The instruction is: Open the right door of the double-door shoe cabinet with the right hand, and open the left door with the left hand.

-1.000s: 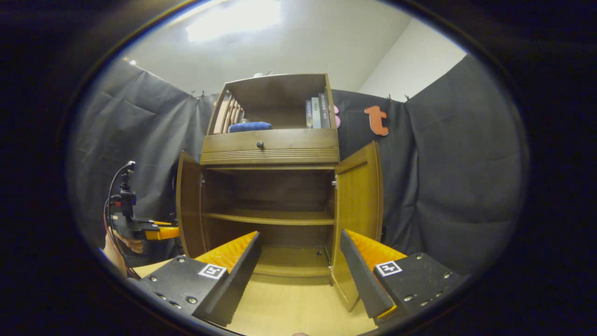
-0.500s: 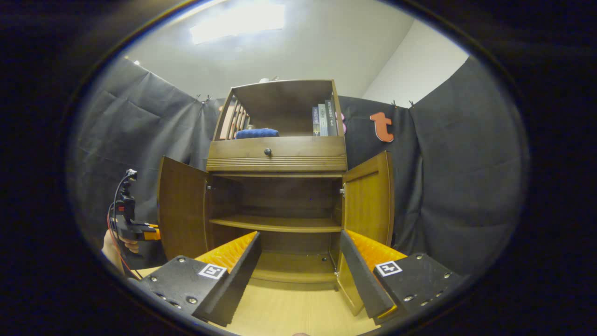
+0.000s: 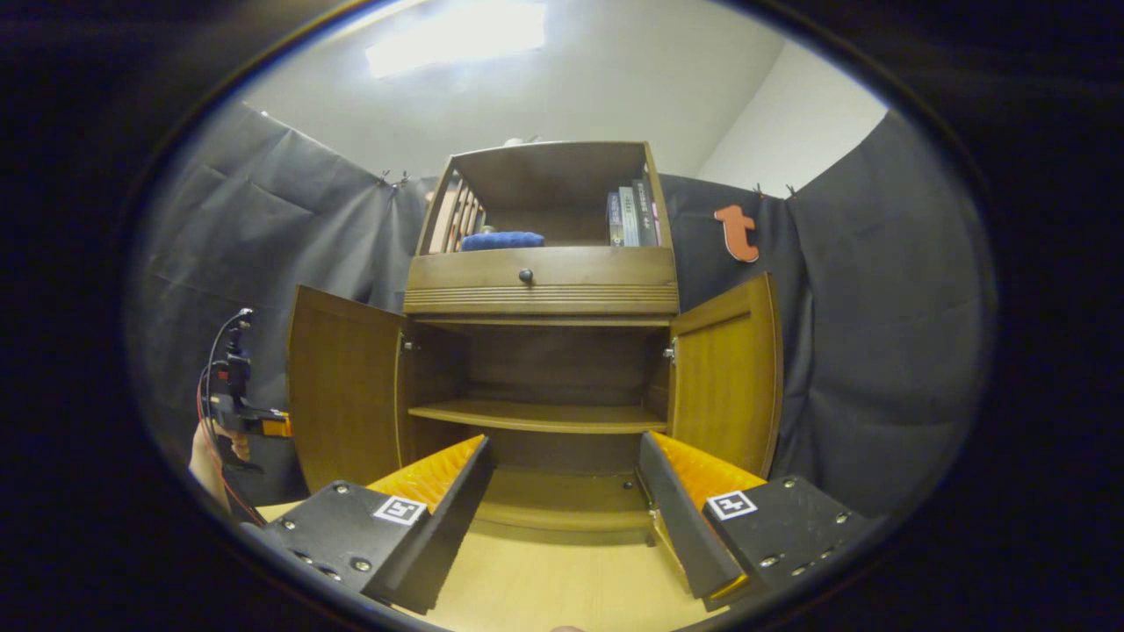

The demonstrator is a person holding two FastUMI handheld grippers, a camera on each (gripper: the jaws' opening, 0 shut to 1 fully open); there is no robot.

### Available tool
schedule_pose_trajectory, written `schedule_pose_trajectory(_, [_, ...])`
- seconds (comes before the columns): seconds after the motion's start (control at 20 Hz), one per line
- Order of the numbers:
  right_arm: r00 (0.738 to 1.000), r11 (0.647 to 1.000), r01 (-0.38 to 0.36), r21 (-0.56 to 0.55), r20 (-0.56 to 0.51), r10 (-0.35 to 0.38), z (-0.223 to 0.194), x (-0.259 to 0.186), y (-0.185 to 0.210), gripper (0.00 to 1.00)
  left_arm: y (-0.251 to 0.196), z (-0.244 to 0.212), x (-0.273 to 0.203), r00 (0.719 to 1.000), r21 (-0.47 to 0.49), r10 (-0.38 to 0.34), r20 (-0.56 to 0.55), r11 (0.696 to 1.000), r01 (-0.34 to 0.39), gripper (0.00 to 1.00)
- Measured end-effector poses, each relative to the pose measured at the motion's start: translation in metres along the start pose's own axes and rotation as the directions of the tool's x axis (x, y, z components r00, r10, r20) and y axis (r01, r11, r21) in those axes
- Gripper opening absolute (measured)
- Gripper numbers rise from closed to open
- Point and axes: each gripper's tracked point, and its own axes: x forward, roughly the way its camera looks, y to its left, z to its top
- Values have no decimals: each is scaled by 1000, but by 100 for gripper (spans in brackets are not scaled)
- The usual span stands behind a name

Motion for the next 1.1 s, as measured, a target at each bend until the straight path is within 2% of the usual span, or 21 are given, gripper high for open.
schedule_pose_trajectory(0.3, [1000,1000,11,18,10,-11,2,0,1,100,7,1,-2,999,9,-29,15,1000,29,1])
schedule_pose_trajectory(0.5, [1000,1000,16,13,6,-16,0,1,2,100,6,1,-4,1000,6,-22,2,1000,22,0])
schedule_pose_trajectory(0.8, [1000,1000,24,-2,-14,-24,-5,1,0,100,-6,1,-6,1000,11,-11,4,1000,11,11])
schedule_pose_trajectory(0.85, [1000,1000,24,2,-17,-24,-6,1,0,100,-6,1,-8,1000,7,-8,3,1000,8,9])
schedule_pose_trajectory(0.9, [1000,1000,24,6,-19,-23,-7,2,0,100,-5,2,-11,1000,10,-2,5,1000,2,0])
schedule_pose_trajectory(0.95, [1000,1000,24,9,-20,-24,-8,3,-1,100,-3,1,-12,1000,11,10,7,1000,-11,17])
schedule_pose_trajectory(1.0, [999,1000,25,10,-23,-25,-9,4,-4,100,-2,3,-17,1000,14,17,8,1000,-17,11])
schedule_pose_trajectory(1.1, [999,1000,25,9,-25,-25,-11,4,-3,100,1,8,-25,999,17,40,24,999,-41,11])
